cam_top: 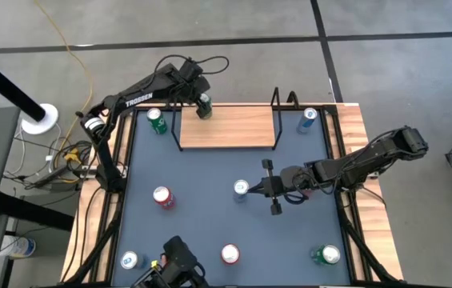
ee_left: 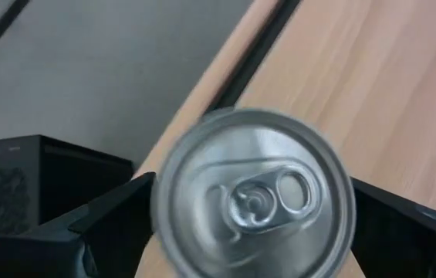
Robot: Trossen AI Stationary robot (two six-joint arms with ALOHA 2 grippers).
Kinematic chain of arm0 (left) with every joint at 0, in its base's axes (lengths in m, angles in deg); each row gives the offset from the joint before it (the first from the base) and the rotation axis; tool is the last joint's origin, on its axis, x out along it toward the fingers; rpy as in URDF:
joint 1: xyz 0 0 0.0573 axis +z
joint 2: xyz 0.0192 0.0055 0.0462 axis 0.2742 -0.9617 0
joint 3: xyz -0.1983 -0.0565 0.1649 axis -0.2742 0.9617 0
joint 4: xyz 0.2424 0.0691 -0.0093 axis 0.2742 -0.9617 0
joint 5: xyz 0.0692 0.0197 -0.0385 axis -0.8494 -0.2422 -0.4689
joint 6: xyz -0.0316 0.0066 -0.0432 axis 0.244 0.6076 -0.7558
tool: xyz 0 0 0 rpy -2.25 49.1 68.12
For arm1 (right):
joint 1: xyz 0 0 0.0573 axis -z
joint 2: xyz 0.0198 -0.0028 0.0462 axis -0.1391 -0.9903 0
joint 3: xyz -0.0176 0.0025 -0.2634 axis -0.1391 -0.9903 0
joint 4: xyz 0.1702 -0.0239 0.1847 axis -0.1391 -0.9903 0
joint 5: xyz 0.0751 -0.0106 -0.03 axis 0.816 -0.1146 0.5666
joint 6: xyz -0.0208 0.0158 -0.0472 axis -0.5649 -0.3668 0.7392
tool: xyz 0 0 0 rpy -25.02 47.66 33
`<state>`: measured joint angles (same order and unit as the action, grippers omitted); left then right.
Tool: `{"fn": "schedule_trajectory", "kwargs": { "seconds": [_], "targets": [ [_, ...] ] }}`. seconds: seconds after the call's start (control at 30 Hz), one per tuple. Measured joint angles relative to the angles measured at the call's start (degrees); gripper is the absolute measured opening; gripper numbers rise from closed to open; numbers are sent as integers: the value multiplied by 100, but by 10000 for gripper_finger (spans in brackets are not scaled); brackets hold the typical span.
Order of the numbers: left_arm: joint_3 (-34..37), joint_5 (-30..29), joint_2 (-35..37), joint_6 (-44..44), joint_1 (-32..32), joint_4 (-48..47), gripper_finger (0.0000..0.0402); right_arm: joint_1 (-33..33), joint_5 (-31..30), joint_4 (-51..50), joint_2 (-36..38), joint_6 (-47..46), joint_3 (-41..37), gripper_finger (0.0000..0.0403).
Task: Place canned beverage on shelf
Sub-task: Put the middle green soda can on the shelf
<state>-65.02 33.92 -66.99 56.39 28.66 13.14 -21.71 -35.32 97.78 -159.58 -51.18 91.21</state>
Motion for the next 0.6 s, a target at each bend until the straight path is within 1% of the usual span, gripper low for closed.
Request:
{"fn": "schedule_trajectory", "kwargs": {
  "seconds": [0.13, 0.3, 0.43, 0.6],
  "targets": [
    [-112, -297, 2, 8, -78, -122, 362, 0, 0, -2, -1, -1, 0, 0],
    [-291, -289, 2, 20, -197, -113, 362, 0, 2, -2, -1, -2, 0, 0],
    [-473, -299, 2, 64, -290, -329, 362, 0, 0, -2, -1, -3, 0, 0],
    [-505, -456, 4, 150, -322, -558, 362, 0, 0, -2, -1, -4, 0, 0]
  ]
}}
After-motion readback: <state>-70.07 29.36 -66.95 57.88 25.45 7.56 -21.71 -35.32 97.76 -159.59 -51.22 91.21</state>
